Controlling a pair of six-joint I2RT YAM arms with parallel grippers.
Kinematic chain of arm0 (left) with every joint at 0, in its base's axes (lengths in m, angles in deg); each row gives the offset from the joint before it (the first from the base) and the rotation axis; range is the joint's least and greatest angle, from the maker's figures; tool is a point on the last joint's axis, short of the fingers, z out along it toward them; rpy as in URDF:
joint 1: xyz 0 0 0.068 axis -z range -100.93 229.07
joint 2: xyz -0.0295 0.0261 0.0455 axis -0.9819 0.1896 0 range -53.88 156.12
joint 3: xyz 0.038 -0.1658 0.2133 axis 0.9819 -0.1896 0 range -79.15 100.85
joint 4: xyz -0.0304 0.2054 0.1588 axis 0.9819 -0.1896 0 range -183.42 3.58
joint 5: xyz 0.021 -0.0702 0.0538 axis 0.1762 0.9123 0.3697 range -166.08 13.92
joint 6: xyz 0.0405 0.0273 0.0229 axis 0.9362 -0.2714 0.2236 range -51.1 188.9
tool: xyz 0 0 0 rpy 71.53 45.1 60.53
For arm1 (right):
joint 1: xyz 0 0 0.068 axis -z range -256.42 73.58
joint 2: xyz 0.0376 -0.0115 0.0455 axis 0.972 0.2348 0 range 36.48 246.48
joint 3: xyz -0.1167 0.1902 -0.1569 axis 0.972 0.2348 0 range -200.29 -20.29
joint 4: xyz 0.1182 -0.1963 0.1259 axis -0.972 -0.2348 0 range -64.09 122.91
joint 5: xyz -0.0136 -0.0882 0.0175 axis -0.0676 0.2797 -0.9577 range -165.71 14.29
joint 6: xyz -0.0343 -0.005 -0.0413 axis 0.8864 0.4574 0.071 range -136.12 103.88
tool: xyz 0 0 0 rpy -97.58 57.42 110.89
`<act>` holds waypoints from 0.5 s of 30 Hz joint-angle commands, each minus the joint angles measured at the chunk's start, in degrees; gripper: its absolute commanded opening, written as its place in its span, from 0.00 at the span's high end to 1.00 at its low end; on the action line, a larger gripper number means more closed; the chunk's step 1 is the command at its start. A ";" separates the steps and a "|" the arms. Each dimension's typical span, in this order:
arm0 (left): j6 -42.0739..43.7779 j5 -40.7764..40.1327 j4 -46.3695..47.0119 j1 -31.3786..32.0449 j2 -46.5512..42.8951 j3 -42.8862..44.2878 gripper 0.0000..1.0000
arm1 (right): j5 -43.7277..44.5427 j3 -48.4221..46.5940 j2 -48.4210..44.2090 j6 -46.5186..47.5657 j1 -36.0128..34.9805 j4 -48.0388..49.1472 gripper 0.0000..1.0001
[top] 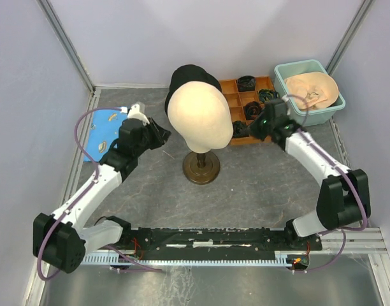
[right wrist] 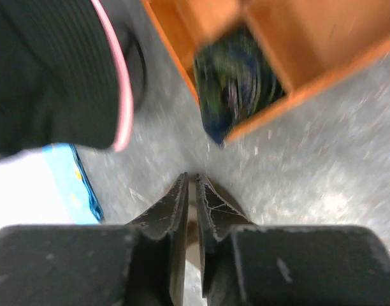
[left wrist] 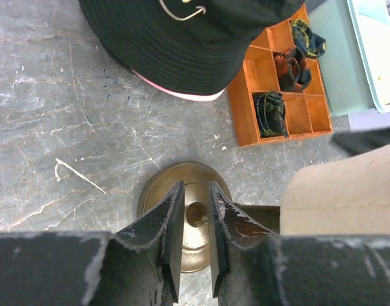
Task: Stack the hats
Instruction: Move the hat stand to the center of the board.
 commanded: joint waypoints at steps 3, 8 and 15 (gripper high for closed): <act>5.35 8.28 -6.99 -1.88 5.25 8.57 0.65 | 6.74 -23.29 1.18 13.92 11.92 -16.56 0.75; 6.35 9.58 -5.75 -3.27 5.17 9.66 0.41 | 7.47 -42.67 9.86 18.33 19.63 -22.53 0.65; 6.68 11.40 -5.32 -8.79 7.40 11.85 0.35 | 11.53 -67.06 28.08 24.94 27.47 -33.74 0.49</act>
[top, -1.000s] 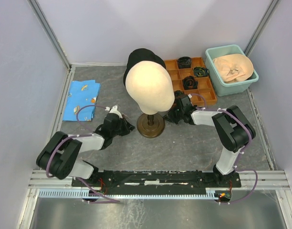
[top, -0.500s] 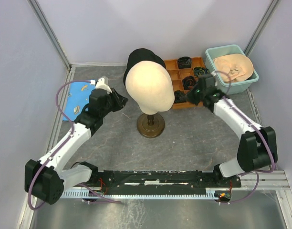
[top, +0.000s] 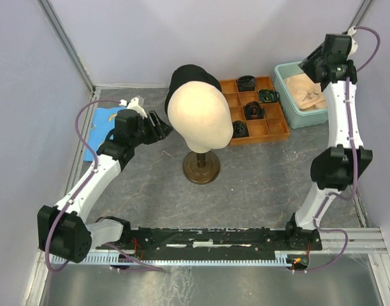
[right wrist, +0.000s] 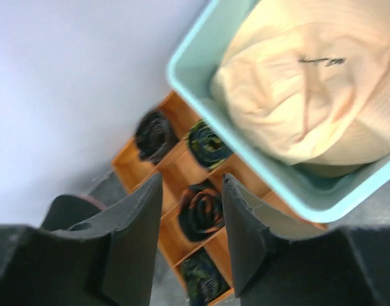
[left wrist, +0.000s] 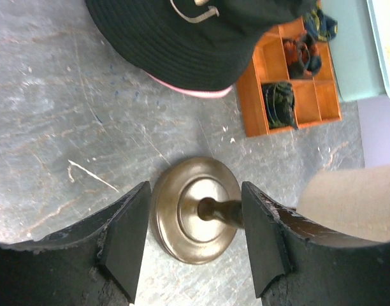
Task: Stack the hats
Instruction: Move the hat stand to the center of the board.
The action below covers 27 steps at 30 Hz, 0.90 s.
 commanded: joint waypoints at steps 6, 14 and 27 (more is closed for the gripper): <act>0.02 6.08 3.87 -6.09 8.30 6.61 0.36 | 0.36 -21.31 19.33 7.71 10.30 -12.77 0.27; 1.02 7.72 9.79 -6.70 12.81 6.93 0.36 | -3.08 -27.50 26.90 9.77 14.45 -8.82 0.22; 2.81 9.79 8.96 -7.78 16.96 7.90 0.36 | 4.49 -24.84 30.54 14.90 14.49 -1.70 0.21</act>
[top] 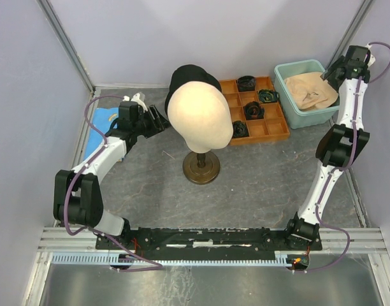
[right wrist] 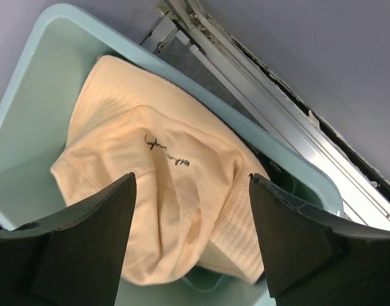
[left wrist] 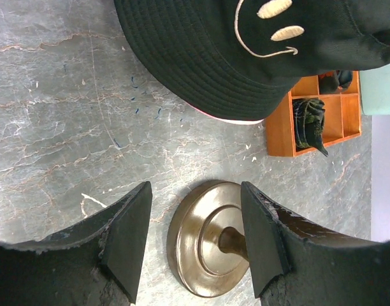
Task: Stack the hats
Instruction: Move the hat stand to the center of the board.
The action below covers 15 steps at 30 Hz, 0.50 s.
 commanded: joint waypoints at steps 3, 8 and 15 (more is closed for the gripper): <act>2.68 2.03 2.91 -0.55 0.41 2.61 0.36 | 3.78 -0.94 3.01 3.65 0.08 5.87 0.20; 2.09 2.29 3.80 -0.66 0.46 1.73 0.36 | 6.02 -0.58 4.53 6.25 0.12 9.21 0.20; 0.17 2.76 5.96 -0.62 1.01 0.17 0.36 | 9.18 2.26 3.31 10.07 -0.48 13.93 0.20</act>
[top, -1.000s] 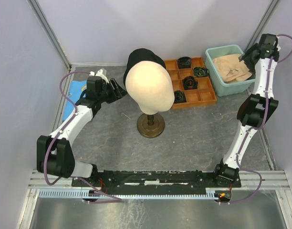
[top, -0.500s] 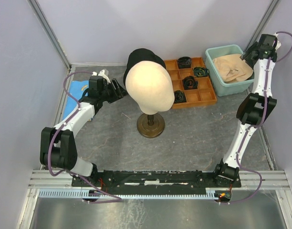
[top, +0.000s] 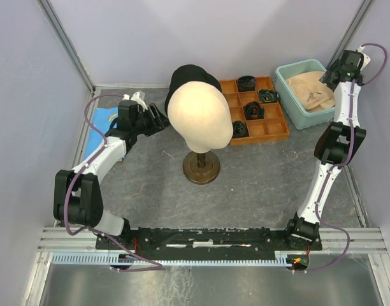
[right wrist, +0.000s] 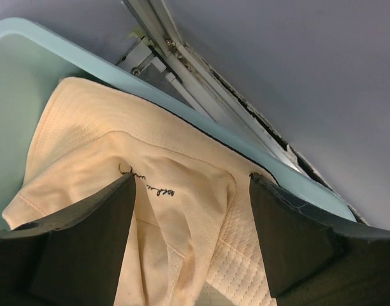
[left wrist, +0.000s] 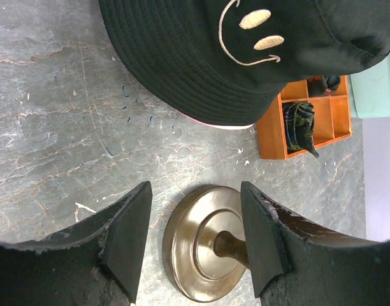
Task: Stack the hats
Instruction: Move the hat stand to the center of the board, then pick up the hat from the bin.
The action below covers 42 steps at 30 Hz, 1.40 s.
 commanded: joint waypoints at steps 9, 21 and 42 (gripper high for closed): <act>-0.67 2.71 5.94 -0.33 2.88 0.55 0.36 | -3.90 6.73 -7.39 4.94 -0.76 14.35 0.21; -0.58 3.40 6.64 -0.35 5.31 1.68 0.36 | -0.95 2.84 -8.81 8.30 -0.90 15.60 0.21; -2.29 3.68 7.62 -1.27 8.42 3.83 0.36 | 1.87 -0.10 0.40 10.20 -0.25 15.88 0.18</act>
